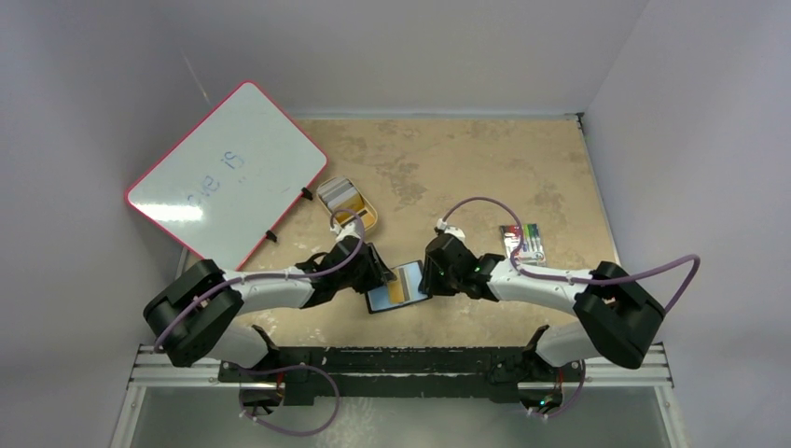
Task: Put the credit cards into the card holder
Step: Insert the credit card into the card holder.
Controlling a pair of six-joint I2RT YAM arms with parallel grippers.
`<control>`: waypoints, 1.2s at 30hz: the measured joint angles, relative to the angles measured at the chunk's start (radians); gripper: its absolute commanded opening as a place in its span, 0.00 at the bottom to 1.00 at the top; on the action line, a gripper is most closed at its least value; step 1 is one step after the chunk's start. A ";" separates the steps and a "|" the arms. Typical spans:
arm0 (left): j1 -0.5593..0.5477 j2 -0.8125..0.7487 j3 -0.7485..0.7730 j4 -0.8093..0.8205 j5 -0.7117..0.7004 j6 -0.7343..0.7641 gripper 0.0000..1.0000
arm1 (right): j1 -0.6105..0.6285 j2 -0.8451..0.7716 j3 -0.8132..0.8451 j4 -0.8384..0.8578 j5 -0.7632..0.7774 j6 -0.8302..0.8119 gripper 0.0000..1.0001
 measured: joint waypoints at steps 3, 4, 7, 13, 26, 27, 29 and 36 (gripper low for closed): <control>-0.009 0.018 0.003 0.029 0.000 -0.003 0.36 | -0.001 0.000 -0.009 0.006 -0.005 0.003 0.34; -0.013 0.023 0.004 0.038 -0.001 -0.003 0.36 | -0.001 0.000 -0.011 0.009 -0.005 0.003 0.34; -0.026 0.045 0.014 0.058 -0.002 -0.004 0.36 | -0.002 0.000 -0.019 0.022 -0.005 0.003 0.34; -0.058 0.080 0.031 0.082 -0.007 -0.034 0.36 | -0.002 -0.006 -0.041 0.061 -0.013 0.013 0.34; -0.094 0.099 0.031 0.137 -0.045 -0.073 0.34 | -0.002 -0.042 -0.088 0.105 -0.032 0.055 0.33; -0.095 0.094 0.031 0.137 -0.050 -0.073 0.34 | -0.002 -0.047 -0.092 0.105 -0.034 0.057 0.34; -0.096 0.076 0.031 0.137 -0.061 -0.073 0.34 | -0.002 -0.056 -0.097 0.105 -0.035 0.064 0.36; -0.097 0.050 0.031 0.098 -0.080 -0.066 0.34 | -0.002 -0.072 -0.129 0.144 -0.041 0.096 0.34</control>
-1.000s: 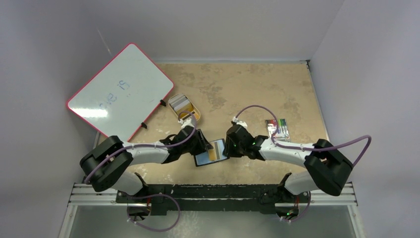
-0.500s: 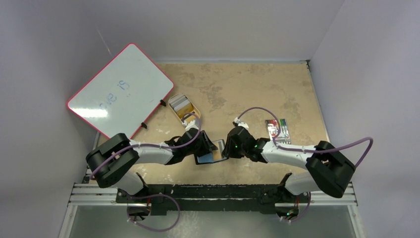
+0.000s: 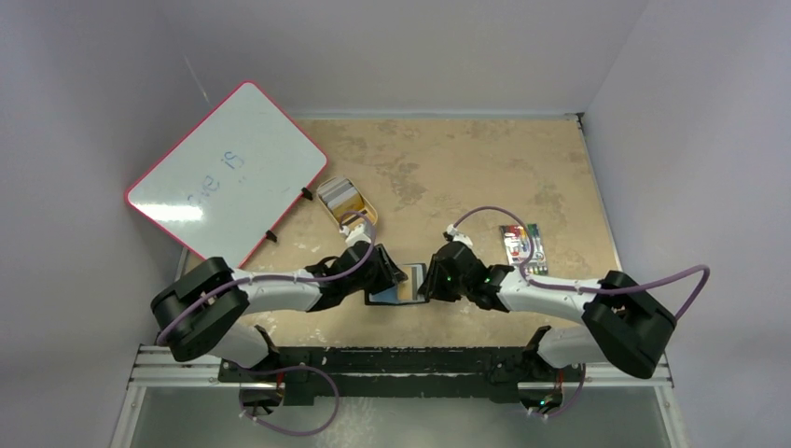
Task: Put the credit cards into the card holder
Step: Insert the credit card into the card holder, then pick up the credit card from the storage box.
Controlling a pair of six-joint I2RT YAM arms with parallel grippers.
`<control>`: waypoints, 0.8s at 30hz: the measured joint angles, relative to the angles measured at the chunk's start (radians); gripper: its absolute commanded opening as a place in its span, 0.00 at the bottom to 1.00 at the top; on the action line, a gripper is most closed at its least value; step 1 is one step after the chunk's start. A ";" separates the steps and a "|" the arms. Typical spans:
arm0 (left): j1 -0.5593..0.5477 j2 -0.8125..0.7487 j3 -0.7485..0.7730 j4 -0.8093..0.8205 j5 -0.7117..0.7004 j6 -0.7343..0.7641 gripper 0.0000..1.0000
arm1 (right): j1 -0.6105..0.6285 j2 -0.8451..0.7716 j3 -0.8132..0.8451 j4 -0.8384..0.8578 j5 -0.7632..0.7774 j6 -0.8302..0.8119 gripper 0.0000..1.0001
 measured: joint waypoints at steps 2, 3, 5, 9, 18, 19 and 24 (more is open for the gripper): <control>0.000 -0.018 0.002 -0.040 -0.005 0.014 0.35 | 0.000 -0.002 0.000 -0.001 -0.004 0.008 0.34; 0.000 -0.029 0.008 -0.069 -0.008 0.023 0.35 | 0.000 -0.006 0.000 -0.004 -0.010 0.011 0.34; 0.000 -0.053 0.029 -0.121 -0.020 0.043 0.36 | 0.000 -0.017 0.000 -0.014 -0.014 0.015 0.33; 0.000 -0.100 0.087 -0.209 -0.046 0.087 0.36 | 0.000 -0.060 0.002 -0.051 -0.012 0.017 0.33; 0.071 -0.182 0.133 -0.407 -0.070 0.204 0.38 | 0.000 -0.135 0.084 -0.129 0.011 0.008 0.33; 0.093 -0.190 0.143 -0.438 -0.071 0.226 0.39 | 0.000 -0.143 0.094 -0.129 0.009 0.007 0.33; 0.182 -0.197 0.276 -0.595 -0.098 0.374 0.43 | 0.000 -0.141 0.137 -0.097 0.002 -0.011 0.33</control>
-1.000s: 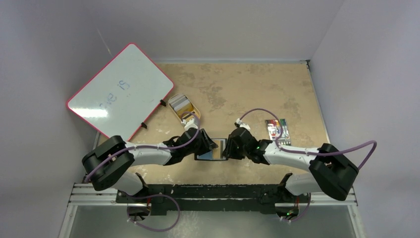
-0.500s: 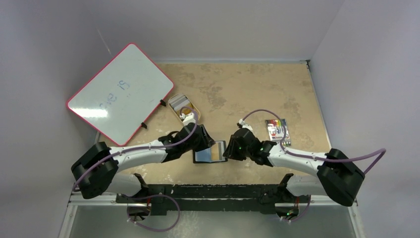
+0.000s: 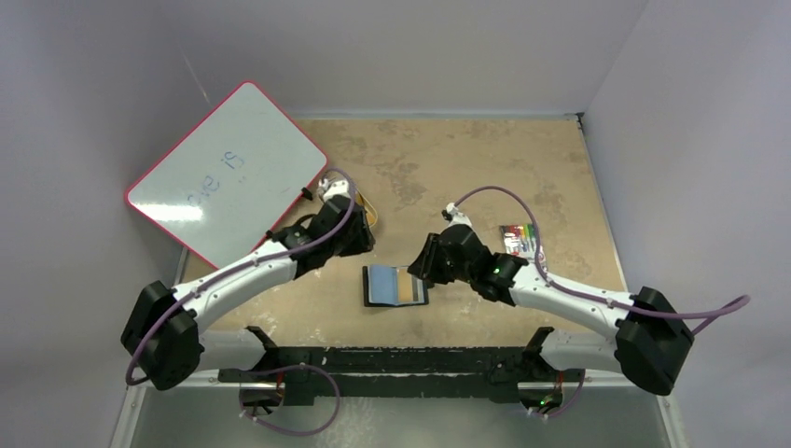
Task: Put the credit cards into the card holder
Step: Pick up the credit card from the storage box.
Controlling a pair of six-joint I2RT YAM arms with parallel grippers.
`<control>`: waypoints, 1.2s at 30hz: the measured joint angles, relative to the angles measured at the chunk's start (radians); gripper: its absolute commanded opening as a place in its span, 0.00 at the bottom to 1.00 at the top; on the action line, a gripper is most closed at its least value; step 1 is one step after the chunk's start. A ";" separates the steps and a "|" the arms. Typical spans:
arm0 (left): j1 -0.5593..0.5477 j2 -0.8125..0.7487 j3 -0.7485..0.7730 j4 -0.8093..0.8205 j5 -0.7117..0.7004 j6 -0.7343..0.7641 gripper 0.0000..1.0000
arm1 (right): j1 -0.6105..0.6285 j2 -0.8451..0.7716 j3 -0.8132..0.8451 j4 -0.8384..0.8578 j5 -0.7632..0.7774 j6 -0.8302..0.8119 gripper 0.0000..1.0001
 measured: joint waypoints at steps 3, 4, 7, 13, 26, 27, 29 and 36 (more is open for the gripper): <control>0.055 0.026 0.114 -0.074 -0.028 0.120 0.44 | 0.000 0.046 0.025 0.020 -0.007 -0.018 0.34; 0.076 0.045 0.156 -0.097 -0.043 0.161 0.44 | 0.000 0.068 0.035 0.026 -0.010 -0.025 0.33; 0.118 0.120 0.275 -0.153 -0.100 0.283 0.45 | 0.000 0.117 0.048 0.042 -0.024 -0.042 0.33; 0.152 0.328 0.480 -0.220 -0.185 0.512 0.49 | 0.000 0.137 0.048 0.051 -0.034 -0.063 0.34; 0.180 0.578 0.603 -0.209 -0.256 0.810 0.59 | 0.000 0.148 0.050 0.055 -0.049 -0.076 0.34; 0.180 0.587 0.611 -0.209 -0.256 0.823 0.59 | 0.000 0.149 0.050 0.055 -0.049 -0.076 0.34; 0.180 0.605 0.625 -0.209 -0.256 0.845 0.59 | 0.000 0.150 0.050 0.055 -0.050 -0.076 0.34; 0.181 0.668 0.666 -0.211 -0.283 0.899 0.60 | 0.000 0.150 0.050 0.053 -0.049 -0.075 0.34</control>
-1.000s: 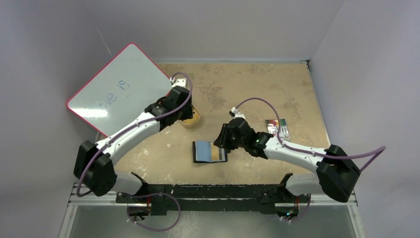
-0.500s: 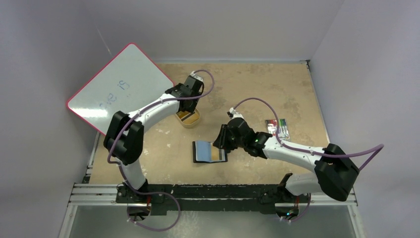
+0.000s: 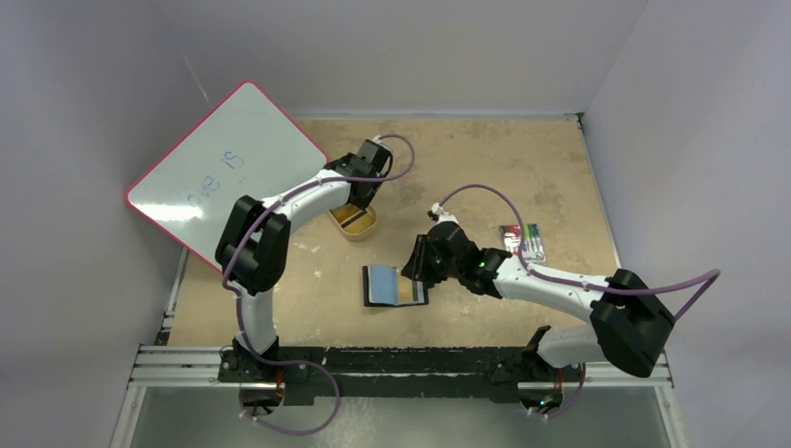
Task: Put the credit cards into the card holder
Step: Pick up the credit card from the storage box.
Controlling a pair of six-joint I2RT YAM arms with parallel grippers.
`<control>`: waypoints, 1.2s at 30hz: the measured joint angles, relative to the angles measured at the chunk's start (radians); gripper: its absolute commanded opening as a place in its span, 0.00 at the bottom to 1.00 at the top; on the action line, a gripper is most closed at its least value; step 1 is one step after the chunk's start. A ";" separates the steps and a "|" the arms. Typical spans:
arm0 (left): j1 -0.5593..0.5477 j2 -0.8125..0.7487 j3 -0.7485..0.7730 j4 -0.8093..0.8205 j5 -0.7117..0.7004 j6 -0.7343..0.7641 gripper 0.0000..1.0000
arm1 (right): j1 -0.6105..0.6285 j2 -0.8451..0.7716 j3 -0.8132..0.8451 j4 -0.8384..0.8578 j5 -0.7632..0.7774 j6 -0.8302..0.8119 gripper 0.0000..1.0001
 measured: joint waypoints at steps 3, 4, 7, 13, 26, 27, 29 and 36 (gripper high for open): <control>0.000 0.023 0.000 0.001 -0.014 0.008 0.60 | 0.000 0.000 0.000 -0.002 0.000 0.000 0.34; 0.000 0.032 0.000 0.002 -0.018 0.012 0.60 | 0.000 0.000 0.000 -0.003 0.000 0.000 0.34; 0.000 0.051 0.000 0.003 -0.031 0.023 0.60 | 0.000 0.000 0.000 -0.004 0.000 0.000 0.34; 0.002 0.056 0.000 0.025 -0.062 0.031 0.56 | 0.000 0.000 0.003 -0.004 0.000 0.000 0.34; 0.000 0.066 0.000 0.037 -0.089 0.034 0.34 | 0.000 -0.039 0.003 -0.003 0.000 0.002 0.34; 0.000 0.066 0.000 0.036 -0.089 0.034 0.33 | 0.000 -0.039 0.003 -0.004 0.000 0.002 0.34; 0.000 0.066 0.000 0.035 -0.087 0.034 0.30 | 0.000 -0.039 0.003 -0.004 0.000 0.002 0.34; 0.000 0.066 0.000 0.029 -0.069 0.034 0.19 | 0.000 -0.040 0.003 -0.003 0.000 0.008 0.34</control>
